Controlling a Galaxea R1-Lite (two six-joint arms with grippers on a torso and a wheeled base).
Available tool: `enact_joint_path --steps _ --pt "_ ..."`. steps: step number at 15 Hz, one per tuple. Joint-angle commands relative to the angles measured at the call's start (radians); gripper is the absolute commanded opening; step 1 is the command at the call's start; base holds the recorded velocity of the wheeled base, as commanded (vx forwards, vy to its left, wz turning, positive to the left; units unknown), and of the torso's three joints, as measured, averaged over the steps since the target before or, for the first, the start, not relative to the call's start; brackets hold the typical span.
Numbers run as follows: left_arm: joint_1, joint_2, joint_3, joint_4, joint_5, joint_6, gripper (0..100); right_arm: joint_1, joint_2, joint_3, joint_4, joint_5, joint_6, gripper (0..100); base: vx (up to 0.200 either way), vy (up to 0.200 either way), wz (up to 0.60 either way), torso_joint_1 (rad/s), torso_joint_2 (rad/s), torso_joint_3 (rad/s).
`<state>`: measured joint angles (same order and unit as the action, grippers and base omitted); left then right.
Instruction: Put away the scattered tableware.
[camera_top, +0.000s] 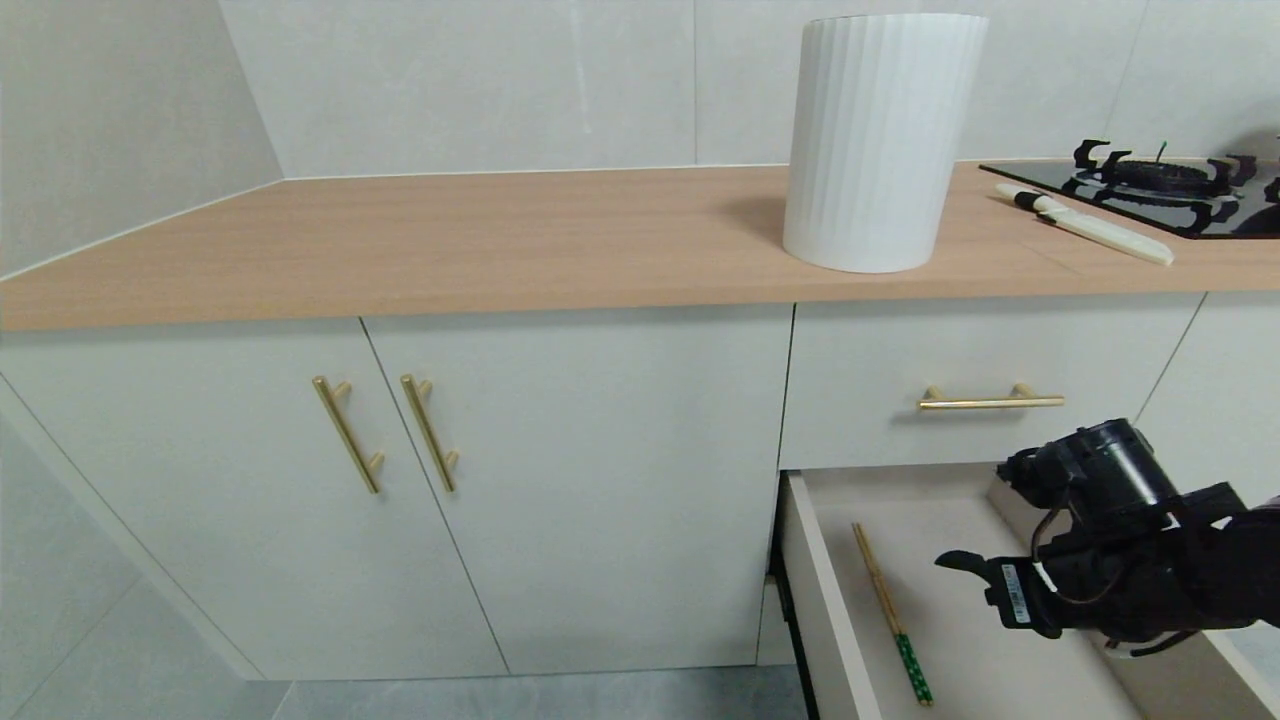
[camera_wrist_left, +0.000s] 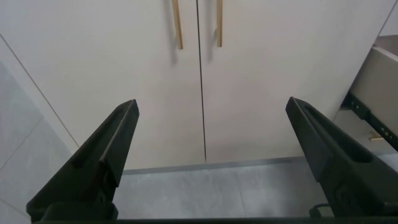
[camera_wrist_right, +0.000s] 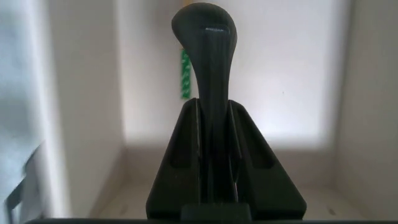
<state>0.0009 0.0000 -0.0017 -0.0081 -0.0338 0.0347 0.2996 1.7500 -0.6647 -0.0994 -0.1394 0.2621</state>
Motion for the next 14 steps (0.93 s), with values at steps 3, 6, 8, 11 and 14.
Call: enact_joint_path --steps 3,6,8,11,14 --pt "0.001 0.000 0.000 -0.001 0.000 -0.001 100 -0.045 0.318 0.105 -0.364 -0.016 -0.047 0 0.000 0.000 0.00 0.000 0.00 0.000" --pt "0.001 0.000 0.000 -0.001 0.000 -0.001 100 -0.100 0.430 0.139 -0.586 -0.026 -0.127 0 0.000 0.000 0.00 0.000 0.00 0.000" --pt "0.001 0.000 0.000 0.000 0.000 -0.001 100 -0.111 0.480 0.139 -0.642 -0.026 -0.144 0 0.000 0.000 0.00 0.000 0.00 0.000" --pt "0.001 0.000 0.000 0.000 0.000 0.001 100 -0.112 0.528 0.139 -0.731 -0.028 -0.150 0 0.000 0.000 0.00 0.000 0.00 0.000" --pt "0.001 0.000 0.000 0.000 0.000 -0.001 100 -0.112 0.553 0.134 -0.758 -0.028 -0.150 0 0.000 0.000 0.00 0.000 0.00 0.000"
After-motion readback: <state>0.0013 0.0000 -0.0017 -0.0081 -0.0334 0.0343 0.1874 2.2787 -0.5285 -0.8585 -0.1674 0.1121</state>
